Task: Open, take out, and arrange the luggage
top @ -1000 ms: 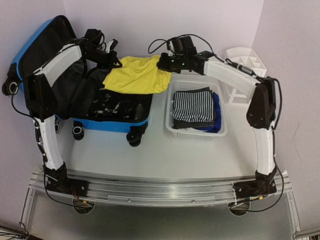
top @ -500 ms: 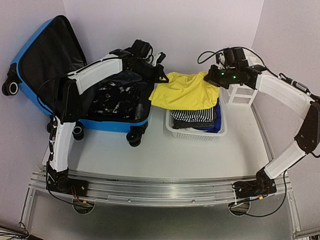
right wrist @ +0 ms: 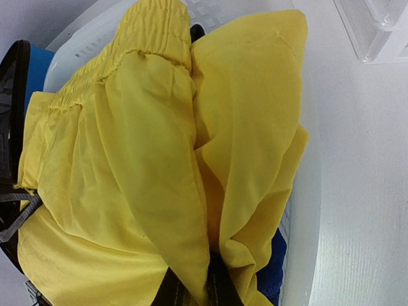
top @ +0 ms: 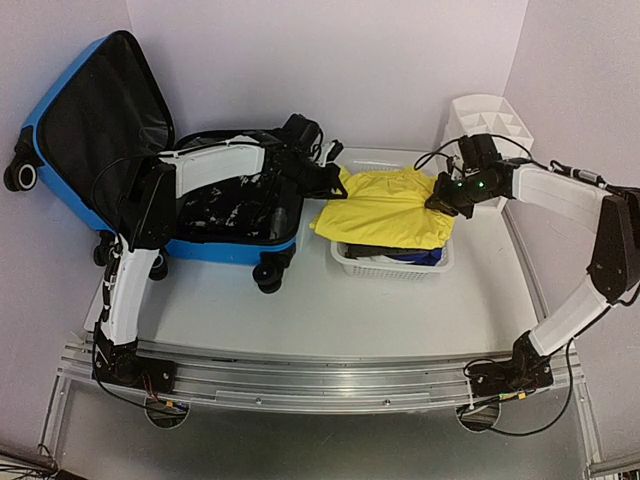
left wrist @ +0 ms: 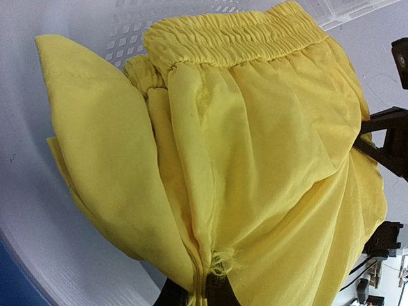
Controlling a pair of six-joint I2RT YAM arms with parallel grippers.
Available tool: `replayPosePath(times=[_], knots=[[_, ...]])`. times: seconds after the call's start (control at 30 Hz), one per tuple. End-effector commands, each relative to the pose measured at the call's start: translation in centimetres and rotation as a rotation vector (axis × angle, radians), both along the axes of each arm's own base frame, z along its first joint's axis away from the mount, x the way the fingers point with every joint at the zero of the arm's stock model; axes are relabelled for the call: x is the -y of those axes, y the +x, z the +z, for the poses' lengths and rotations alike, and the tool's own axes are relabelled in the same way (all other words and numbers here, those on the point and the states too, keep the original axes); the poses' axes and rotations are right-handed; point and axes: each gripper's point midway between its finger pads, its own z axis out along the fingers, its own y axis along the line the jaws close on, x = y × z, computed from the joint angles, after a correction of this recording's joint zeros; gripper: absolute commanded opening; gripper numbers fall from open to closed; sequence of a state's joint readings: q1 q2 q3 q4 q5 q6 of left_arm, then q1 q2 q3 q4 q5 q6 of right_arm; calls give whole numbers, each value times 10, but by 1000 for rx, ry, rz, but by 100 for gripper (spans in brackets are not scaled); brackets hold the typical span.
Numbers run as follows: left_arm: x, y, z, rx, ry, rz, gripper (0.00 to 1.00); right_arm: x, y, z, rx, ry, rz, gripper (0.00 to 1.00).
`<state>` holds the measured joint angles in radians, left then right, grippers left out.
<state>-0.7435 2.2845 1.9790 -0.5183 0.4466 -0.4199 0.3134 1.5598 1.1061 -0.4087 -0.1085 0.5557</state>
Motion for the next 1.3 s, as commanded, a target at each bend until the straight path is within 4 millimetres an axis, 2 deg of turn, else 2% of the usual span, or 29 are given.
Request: replayPosePath(times=[0.0,0.07,0.13,0.3,0.37,0.43,0.53,0.63,0.7,0.8,0.87,0.97,1.0,1.07,1.13,1.27], knots=[[-7,5,-4,44,56,14,12,13,5,0,-36,-44,-10,24],[-7,7,11,65,57,1,22,13,5,14,-42,-62,11,32],[-5,11,38,114,41,-15,31,13,5,36,-30,-78,33,36],[-2,16,94,244,14,-64,39,8,-1,94,70,-125,59,36],[1,11,103,281,18,-105,39,2,-9,103,82,-150,67,36],[4,1,103,296,32,-153,39,-5,-18,104,83,-174,68,35],[5,-14,87,256,66,-202,38,-24,-34,93,40,-144,85,33],[2,-19,70,219,99,-204,39,-39,-45,74,-20,-67,94,31],[4,-22,66,207,102,-208,39,-45,-48,64,-31,-12,80,23],[19,-46,61,146,39,-288,35,-48,-50,47,-42,45,40,13],[29,-63,41,105,5,-349,33,-46,-54,25,-85,42,21,6],[28,-63,-2,109,60,-338,32,-40,-63,-10,-170,11,10,0],[26,-68,-18,99,82,-348,31,-37,-66,-22,-200,2,0,0],[25,-90,-45,57,109,-398,29,-28,-75,-44,-258,-9,-26,0],[24,-103,-62,50,133,-433,29,-18,-81,-57,-285,-15,-61,0],[7,-105,-96,38,227,-415,29,5,-89,-71,-322,-21,-122,0]])
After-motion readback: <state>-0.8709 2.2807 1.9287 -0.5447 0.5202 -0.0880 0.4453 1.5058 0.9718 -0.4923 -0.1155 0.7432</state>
